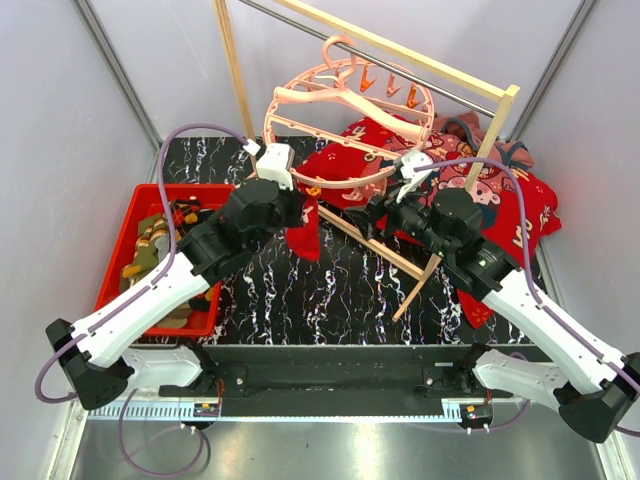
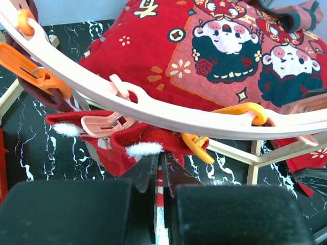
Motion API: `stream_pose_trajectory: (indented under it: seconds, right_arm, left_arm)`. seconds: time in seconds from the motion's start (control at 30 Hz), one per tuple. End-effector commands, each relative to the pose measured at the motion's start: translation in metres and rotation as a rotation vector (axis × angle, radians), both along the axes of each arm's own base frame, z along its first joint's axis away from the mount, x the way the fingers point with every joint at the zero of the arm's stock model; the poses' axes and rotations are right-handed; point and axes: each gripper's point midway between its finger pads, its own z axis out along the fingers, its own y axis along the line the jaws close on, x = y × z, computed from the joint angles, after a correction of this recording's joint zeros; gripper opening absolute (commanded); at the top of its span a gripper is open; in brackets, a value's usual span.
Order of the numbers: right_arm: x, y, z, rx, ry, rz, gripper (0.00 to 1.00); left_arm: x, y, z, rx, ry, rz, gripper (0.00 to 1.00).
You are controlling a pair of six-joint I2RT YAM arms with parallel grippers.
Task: Clip the socks to the hanger
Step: Open the clamp at the hanger.
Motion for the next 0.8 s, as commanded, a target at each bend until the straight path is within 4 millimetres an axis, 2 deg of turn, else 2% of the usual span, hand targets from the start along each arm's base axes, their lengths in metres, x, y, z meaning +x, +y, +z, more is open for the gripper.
stream_pose_trajectory:
  seconds: [0.0, 0.1, 0.3, 0.5, 0.6, 0.63, 0.7, 0.77]
  right_arm:
    - [-0.007, -0.016, 0.003, 0.006, 0.022, -0.049, 0.86]
    - [-0.014, -0.02, -0.003, -0.013, 0.053, -0.042, 0.87]
    - [-0.043, -0.013, 0.0, -0.056, 0.1, 0.101, 0.87]
    - [-0.047, -0.034, 0.025, -0.065, 0.046, 0.034, 0.87]
    - [-0.06, -0.025, 0.037, -0.072, 0.042, 0.126, 0.87]
    - [-0.069, -0.02, 0.051, -0.058, 0.029, 0.184, 0.87]
    - [-0.073, -0.01, 0.047, -0.079, 0.065, 0.243, 0.87]
    - [-0.08, -0.003, 0.057, -0.066, 0.06, 0.304, 0.87]
  left_arm:
    - [0.001, 0.005, 0.022, -0.053, -0.063, 0.013, 0.04]
    - [0.001, 0.006, 0.022, -0.053, -0.063, 0.014, 0.04]
    - [0.0, 0.005, 0.021, -0.056, -0.059, 0.011, 0.04]
    - [0.0, 0.005, 0.02, -0.056, -0.057, 0.012, 0.04]
    - [0.0, 0.005, 0.02, -0.055, -0.057, 0.013, 0.04]
    - [0.0, 0.006, 0.022, -0.06, -0.06, 0.013, 0.04]
    - [0.0, 0.005, 0.022, -0.06, -0.06, 0.013, 0.04]
    - [0.0, 0.004, 0.022, -0.062, -0.058, 0.011, 0.04]
